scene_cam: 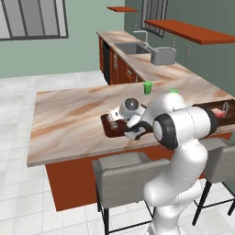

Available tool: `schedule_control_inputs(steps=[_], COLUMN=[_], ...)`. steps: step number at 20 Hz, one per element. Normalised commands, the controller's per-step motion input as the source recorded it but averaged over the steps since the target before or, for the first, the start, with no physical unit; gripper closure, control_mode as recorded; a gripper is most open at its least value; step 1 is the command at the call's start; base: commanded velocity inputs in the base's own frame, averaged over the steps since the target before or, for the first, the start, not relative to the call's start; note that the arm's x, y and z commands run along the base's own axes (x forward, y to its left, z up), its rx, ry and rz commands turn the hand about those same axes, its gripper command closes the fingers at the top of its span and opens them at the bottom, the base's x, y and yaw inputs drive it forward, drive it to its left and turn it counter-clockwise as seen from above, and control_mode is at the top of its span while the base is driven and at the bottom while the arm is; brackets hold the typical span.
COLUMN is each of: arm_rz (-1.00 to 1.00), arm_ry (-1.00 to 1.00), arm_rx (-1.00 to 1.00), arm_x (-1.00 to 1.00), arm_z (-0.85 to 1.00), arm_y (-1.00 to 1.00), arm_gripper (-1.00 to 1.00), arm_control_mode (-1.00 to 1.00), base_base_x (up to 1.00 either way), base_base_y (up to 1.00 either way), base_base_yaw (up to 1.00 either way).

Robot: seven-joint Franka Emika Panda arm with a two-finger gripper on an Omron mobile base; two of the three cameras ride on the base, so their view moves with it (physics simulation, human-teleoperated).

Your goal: Gather the squash and potato from the fridge and place them on a tray on the dining counter. Then gather the chicken drumstick and steak from the fridge and place them on the other tray.

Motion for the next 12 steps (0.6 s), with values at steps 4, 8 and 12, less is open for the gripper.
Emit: schedule_control_inputs(steps=[4, 8, 12], arm_rz=[0.03, 0.01, 0.0], arm_ry=[-0.31, -0.1, 0.01], arm_rx=[0.14, 0.06, 0.0], arm_x=[-1.0, -1.0, -1.0], arm_z=[0.98, 1.0, 1.0], arm_y=[-0.07, -0.11, -0.05], arm_gripper=[-1.0, -1.0, -1.0], arm_control_mode=[-1.0, -1.0, -1.0], base_base_x=[0.0, 0.0, 0.0], base_base_y=[0.0, 0.0, 0.0], base_base_yaw=[0.0, 0.0, 0.0])
